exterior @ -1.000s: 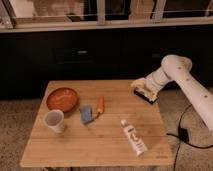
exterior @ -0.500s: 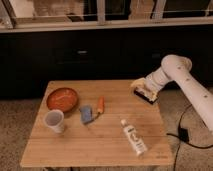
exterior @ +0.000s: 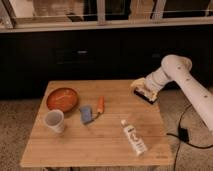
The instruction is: Pick up the ceramic bowl
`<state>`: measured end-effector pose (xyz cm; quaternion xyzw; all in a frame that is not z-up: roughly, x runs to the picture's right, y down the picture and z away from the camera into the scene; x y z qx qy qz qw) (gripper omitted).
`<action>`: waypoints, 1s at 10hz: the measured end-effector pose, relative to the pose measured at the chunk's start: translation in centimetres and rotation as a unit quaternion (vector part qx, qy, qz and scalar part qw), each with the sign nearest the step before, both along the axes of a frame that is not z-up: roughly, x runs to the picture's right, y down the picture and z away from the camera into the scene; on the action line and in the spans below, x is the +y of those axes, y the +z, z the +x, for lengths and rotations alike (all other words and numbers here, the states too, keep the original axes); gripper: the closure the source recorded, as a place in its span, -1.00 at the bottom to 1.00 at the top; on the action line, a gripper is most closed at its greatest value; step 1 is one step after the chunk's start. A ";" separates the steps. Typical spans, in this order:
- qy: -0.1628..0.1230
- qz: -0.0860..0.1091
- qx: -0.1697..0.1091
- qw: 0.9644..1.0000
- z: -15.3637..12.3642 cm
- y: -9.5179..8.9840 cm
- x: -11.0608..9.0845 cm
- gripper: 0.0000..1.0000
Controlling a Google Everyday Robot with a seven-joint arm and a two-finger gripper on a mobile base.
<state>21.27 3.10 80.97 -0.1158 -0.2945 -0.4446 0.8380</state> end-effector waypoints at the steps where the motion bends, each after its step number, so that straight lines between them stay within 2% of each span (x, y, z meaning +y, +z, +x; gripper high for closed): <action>1: -0.001 0.000 0.000 1.000 0.0 0.0 0.0 -0.60; 4: -0.038 0.008 -0.009 0.999 -2.8 -0.4 -0.6 -0.60; 6: -0.066 0.015 -0.018 0.998 -6.0 -0.7 -1.2 -0.60; 8: -0.090 0.020 -0.019 0.996 -6.8 -1.0 -1.3 -0.60; 10: -0.111 0.022 -0.019 0.993 -8.9 -1.2 -1.2 -0.60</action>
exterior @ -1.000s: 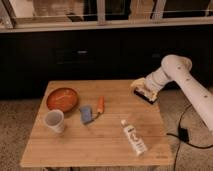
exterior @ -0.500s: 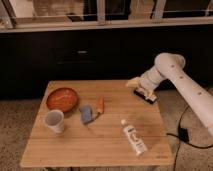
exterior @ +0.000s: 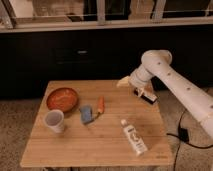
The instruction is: Pick up the ceramic bowl
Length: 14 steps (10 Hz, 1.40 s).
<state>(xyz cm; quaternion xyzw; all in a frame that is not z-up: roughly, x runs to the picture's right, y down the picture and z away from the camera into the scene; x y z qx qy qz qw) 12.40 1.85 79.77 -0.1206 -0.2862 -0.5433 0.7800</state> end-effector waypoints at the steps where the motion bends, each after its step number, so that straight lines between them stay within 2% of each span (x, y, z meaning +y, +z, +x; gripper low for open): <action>1: -0.004 0.000 0.001 1.000 -1.2 0.0 0.1 -0.60; 8: -0.042 -0.002 0.005 0.999 -8.4 -0.1 1.0 -0.60; 11: -0.051 -0.005 0.007 0.999 -9.3 -0.1 1.3 -0.60; 14: -0.064 -0.002 -0.003 0.998 -13.2 0.1 1.3 -0.60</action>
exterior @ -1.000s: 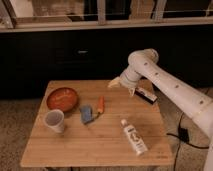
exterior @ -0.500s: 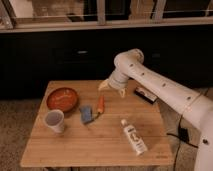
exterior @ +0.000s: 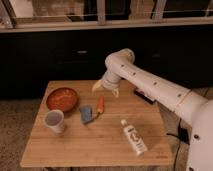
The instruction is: Pick up the ceramic bowl
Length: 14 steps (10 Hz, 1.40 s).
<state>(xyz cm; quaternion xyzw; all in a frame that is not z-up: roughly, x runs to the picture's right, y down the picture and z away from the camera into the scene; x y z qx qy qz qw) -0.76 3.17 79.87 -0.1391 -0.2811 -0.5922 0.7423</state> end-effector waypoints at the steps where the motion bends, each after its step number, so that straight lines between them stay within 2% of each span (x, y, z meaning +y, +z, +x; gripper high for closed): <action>1: -0.004 0.001 -0.001 1.000 -0.7 0.0 0.0 -0.60; 3: -0.007 0.002 -0.004 1.000 -1.0 0.1 -0.1 -0.60; 6: -0.019 0.006 -0.013 1.000 -4.9 0.1 -0.1 -0.60; 9: -0.027 0.011 -0.020 0.999 -6.7 0.4 -0.1 -0.60; 11: -0.034 0.012 -0.027 0.999 -9.2 0.9 0.3 -0.60; 14: -0.037 0.018 -0.030 0.999 -10.1 1.3 0.6 -0.60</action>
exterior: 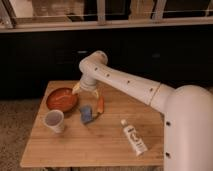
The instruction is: Pick up the ceramic bowl
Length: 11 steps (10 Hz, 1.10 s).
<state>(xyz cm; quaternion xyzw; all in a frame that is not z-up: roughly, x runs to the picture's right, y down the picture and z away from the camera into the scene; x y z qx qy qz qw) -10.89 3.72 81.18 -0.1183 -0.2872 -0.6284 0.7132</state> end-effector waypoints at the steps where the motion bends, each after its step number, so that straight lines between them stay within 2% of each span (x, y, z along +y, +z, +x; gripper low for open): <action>1: -0.003 0.000 -0.002 1.000 -0.6 0.2 0.1 -0.60; 4: -0.008 -0.001 -0.008 1.000 -2.4 1.0 0.7 -0.60; 11: -0.011 -0.002 -0.015 1.000 -3.2 3.3 1.7 -0.60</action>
